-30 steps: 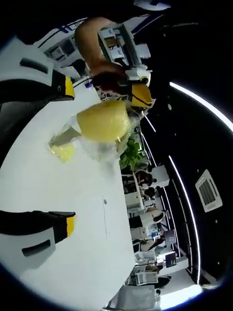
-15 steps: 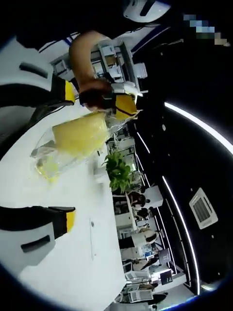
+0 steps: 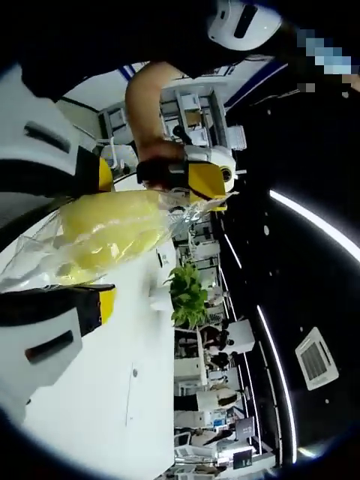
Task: Compare the silicone blocks by pressing each to a similar depth, holding the contact briefly, and releasing to observe deformation and rebound differences across the visible hardness samples.
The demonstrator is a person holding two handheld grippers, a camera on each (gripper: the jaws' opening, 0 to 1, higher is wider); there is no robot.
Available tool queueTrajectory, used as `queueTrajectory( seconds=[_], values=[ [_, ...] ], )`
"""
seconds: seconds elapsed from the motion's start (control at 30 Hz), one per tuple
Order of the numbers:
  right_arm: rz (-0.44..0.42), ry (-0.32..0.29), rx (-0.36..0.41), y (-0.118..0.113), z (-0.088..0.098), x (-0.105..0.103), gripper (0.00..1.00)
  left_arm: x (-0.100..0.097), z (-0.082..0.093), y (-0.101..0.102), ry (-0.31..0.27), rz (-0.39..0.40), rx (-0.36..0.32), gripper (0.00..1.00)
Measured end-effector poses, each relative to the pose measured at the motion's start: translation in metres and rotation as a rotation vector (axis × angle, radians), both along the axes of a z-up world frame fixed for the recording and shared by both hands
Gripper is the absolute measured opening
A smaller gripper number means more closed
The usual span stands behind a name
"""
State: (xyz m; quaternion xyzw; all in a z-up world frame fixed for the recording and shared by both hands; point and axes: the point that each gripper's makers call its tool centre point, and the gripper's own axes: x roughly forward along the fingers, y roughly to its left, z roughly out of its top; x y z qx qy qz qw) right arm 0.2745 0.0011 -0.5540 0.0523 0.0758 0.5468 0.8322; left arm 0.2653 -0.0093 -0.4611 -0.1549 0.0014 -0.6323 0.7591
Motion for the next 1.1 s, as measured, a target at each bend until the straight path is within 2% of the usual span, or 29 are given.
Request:
queueTrajectory(
  seconds=[0.1, 0.23, 0.43, 0.73, 0.83, 1.1],
  values=[
    [0.026, -0.001, -0.013, 0.002, 0.0, -0.005, 0.33, 0.0, 0.001, 0.001, -0.001, 0.003, -0.005, 0.0],
    [0.017, -0.015, -0.011, 0.002, 0.002, -0.005, 0.33, 0.0, 0.002, 0.002, 0.022, 0.003, -0.018, 0.0],
    [0.006, -0.035, -0.016, 0.003, 0.005, -0.004, 0.34, -0.001, 0.002, 0.003, 0.026, 0.006, -0.014, 0.0],
    [0.025, 0.011, -0.003, 0.006, 0.008, -0.011, 0.23, 0.0, 0.005, 0.005, 0.025, 0.019, -0.024, 0.0],
    [0.026, 0.026, -0.012, 0.007, 0.008, -0.013, 0.2, 0.001, 0.005, 0.006, 0.047, 0.019, -0.028, 0.0],
    [0.004, 0.089, -0.059, 0.006, 0.002, -0.016, 0.12, 0.0, -0.002, 0.008, 0.018, 0.043, 0.03, 0.0]
  ],
)
